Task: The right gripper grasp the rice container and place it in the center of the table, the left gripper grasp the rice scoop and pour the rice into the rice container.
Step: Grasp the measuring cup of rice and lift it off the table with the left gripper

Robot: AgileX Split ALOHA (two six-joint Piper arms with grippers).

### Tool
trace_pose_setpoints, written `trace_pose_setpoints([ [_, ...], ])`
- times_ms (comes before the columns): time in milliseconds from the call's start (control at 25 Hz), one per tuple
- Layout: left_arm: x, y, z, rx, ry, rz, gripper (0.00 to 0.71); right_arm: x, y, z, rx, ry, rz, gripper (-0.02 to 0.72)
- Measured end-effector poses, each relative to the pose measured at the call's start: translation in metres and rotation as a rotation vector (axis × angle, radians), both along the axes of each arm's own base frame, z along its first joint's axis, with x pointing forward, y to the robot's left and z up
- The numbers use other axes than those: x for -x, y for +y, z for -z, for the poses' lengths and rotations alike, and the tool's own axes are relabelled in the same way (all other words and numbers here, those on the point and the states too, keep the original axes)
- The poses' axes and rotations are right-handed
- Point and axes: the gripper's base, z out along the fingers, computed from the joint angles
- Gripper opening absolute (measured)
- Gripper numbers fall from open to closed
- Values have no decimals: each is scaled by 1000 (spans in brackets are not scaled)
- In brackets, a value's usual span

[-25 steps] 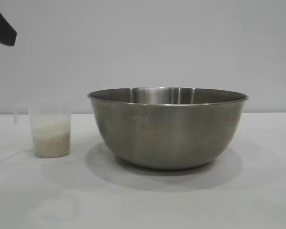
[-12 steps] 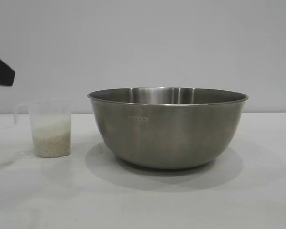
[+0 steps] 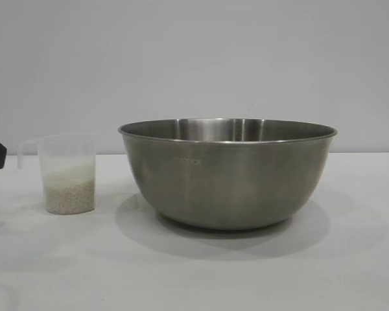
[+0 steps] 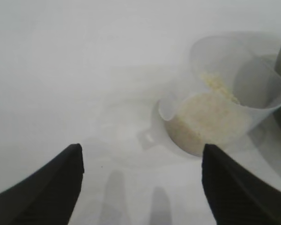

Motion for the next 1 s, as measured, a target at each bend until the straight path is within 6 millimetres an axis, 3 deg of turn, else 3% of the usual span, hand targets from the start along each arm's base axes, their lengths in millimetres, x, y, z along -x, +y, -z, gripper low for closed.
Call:
trace_pose_setpoints([
  [320,-8,-3,1,-12,-18,19,468,0,0,0,0,0,0,370],
  [480,-13,-5,10,-22,4,28,328,0,0,0,0,0,0,370],
  [640,-19,-7,13,-35,0,54,337,0,0,0,0,0,0,370],
  [680,-21,-8,13,-42,-6,64,296,0,0,0,0,0,0,370],
  [1000,-28,-12,18,-71,-16,105,311,0,0,0,0,0,0,370],
])
